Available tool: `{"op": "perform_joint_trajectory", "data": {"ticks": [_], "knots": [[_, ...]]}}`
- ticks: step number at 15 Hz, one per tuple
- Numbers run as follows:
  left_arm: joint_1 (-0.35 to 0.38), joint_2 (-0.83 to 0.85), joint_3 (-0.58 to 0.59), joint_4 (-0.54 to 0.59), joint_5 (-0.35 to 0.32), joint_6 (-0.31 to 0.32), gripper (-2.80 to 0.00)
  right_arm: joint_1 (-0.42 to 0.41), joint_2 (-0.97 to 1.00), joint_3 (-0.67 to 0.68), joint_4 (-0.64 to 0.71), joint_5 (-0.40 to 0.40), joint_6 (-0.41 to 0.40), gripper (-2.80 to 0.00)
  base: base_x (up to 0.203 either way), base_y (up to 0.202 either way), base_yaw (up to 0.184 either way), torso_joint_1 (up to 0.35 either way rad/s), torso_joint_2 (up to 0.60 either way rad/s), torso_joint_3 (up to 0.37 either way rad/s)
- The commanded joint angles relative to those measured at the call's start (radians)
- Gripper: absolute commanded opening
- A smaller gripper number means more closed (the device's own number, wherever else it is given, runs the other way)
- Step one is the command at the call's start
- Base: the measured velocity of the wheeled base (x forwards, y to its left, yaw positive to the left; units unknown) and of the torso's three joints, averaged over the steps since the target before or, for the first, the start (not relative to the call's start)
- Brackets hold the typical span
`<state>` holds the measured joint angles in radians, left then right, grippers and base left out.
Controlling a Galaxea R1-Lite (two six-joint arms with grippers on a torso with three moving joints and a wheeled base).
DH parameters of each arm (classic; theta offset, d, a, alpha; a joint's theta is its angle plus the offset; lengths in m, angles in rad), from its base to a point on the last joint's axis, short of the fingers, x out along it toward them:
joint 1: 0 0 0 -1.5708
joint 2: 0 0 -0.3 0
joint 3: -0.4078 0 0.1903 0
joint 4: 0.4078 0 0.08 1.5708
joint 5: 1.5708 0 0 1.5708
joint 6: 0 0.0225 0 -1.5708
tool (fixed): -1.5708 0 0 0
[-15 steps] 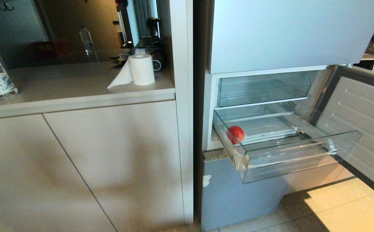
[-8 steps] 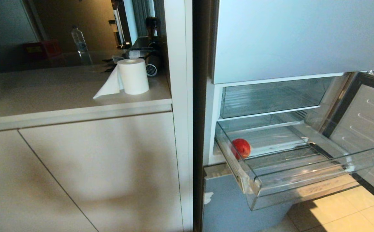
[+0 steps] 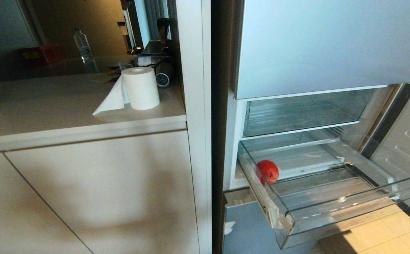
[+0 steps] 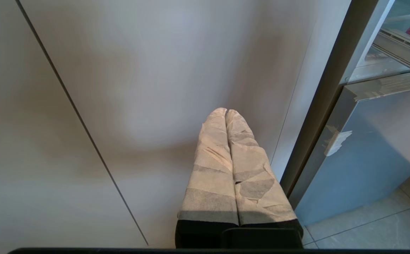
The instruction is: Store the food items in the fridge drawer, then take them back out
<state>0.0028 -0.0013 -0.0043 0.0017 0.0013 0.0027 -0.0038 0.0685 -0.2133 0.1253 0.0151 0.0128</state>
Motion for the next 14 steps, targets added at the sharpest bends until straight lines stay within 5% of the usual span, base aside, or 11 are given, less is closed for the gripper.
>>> {"op": "perform_joint_trajectory", "data": {"ticks": [1, 6, 9, 10, 12, 14], "knots": [[0.000, 0.000, 0.000, -0.002, 0.000, 0.000, -2.80, 0.000, 0.242, -0.174, 0.080, 0.078, 0.008, -2.80, 0.000, 0.000, 0.000, 0.000, 0.00, 0.000], [0.000, 0.000, 0.000, -0.002, 0.000, 0.000, -2.80, 0.022, 0.837, -0.467, 0.099, 0.286, 0.041, -2.80, 0.000, 0.000, 0.000, 0.000, 0.00, 0.000], [0.000, 0.000, 0.000, -0.002, 0.000, 0.000, -2.80, 0.141, 1.130, -0.619, 0.081, 0.360, 0.091, -2.80, 0.000, 0.000, 0.000, 0.000, 0.00, 0.000], [0.000, 0.000, 0.000, -0.002, 0.000, 0.000, -2.80, 0.180, 1.211, -0.654, 0.061, 0.365, 0.108, 0.00, 0.000, 0.000, 0.000, 0.000, 0.00, 0.000], [0.000, 0.000, 0.000, -0.002, 0.000, 0.000, -2.80, 0.253, 1.361, -0.696, -0.028, 0.318, 0.144, 0.00, 0.000, 0.000, 0.000, 0.000, 0.00, 0.000], [0.000, 0.000, 0.000, -0.002, 0.000, 0.000, -2.80, 0.320, 1.471, -0.712, -0.126, 0.141, 0.182, 0.00, 0.000, 0.000, 0.000, 0.000, 0.00, 0.000]]}}
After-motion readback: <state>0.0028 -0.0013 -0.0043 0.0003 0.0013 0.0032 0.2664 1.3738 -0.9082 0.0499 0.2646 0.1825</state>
